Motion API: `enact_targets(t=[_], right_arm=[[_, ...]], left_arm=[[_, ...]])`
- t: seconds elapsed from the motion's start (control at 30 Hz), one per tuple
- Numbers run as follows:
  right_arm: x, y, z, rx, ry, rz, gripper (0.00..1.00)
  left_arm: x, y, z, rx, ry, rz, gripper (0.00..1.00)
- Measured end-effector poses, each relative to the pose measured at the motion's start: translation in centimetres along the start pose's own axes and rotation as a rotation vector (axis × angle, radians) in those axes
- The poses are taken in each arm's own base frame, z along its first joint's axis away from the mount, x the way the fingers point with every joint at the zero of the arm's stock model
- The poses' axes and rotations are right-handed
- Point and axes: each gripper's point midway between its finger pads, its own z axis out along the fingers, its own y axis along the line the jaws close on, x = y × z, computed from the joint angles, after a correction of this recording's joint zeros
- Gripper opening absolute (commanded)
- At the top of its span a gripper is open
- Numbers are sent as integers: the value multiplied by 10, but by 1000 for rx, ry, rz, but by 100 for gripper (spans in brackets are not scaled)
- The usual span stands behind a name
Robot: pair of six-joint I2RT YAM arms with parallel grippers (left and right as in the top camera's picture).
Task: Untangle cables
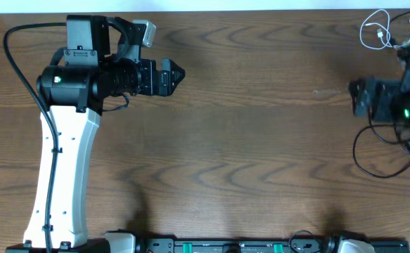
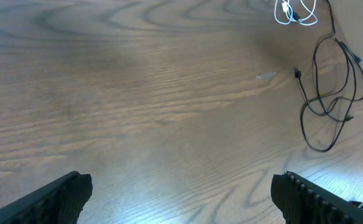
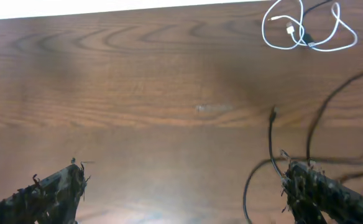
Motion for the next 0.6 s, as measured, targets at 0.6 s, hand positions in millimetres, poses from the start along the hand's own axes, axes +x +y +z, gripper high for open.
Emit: enact_targets(t=[0.6], right_arm=[[44,8,-35,5,90,14,99]], left_arm=[[0,0,0,0,0,0,98]])
